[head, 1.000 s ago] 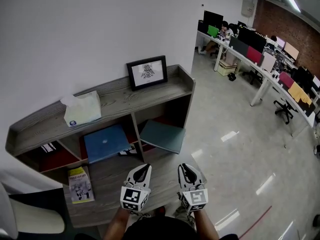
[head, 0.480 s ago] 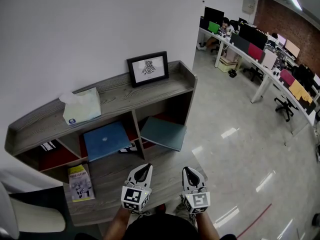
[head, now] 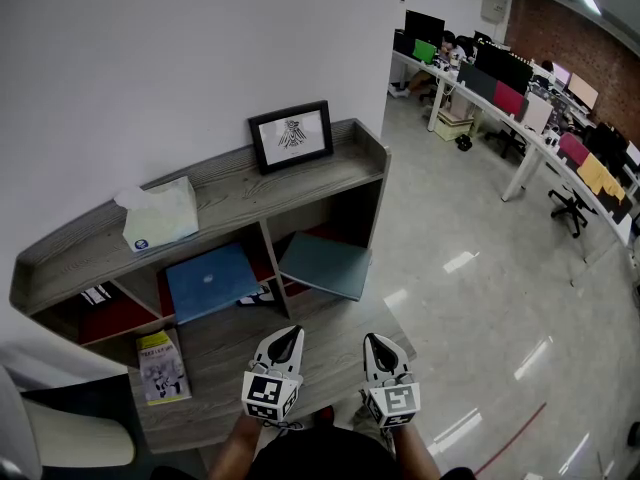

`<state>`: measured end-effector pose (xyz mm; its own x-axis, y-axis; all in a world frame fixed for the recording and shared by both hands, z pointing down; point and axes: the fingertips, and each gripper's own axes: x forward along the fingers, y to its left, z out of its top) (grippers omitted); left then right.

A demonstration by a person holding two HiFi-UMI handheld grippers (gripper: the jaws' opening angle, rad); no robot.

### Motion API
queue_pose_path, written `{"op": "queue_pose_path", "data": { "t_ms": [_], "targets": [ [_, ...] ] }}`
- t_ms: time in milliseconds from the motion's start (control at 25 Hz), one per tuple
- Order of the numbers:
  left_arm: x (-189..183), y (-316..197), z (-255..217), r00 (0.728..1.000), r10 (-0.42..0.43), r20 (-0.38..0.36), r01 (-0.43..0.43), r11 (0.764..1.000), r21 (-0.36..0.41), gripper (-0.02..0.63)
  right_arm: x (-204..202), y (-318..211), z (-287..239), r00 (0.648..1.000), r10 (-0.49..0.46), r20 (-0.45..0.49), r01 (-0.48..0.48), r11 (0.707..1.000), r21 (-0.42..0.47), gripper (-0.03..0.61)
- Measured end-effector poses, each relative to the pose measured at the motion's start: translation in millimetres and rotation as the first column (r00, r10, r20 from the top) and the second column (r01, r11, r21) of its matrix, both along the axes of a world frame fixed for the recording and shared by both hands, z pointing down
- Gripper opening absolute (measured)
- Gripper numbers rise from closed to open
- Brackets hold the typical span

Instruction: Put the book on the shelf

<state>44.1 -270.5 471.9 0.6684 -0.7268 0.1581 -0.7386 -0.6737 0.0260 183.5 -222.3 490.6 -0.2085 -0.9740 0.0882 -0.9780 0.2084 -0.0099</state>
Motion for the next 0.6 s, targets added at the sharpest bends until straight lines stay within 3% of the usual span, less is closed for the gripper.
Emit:
{"op": "queue_pose_path", "data": {
  "t_ms": [600],
  "targets": [
    [4.5,1.7,-0.7,1.0,0.007,0.008,-0.007,1.0,-0.003,0.006,4.1,1.8,-0.7,1.0,0.007,0.009,-0.007,1.0,0.003,0.029]
  ]
}}
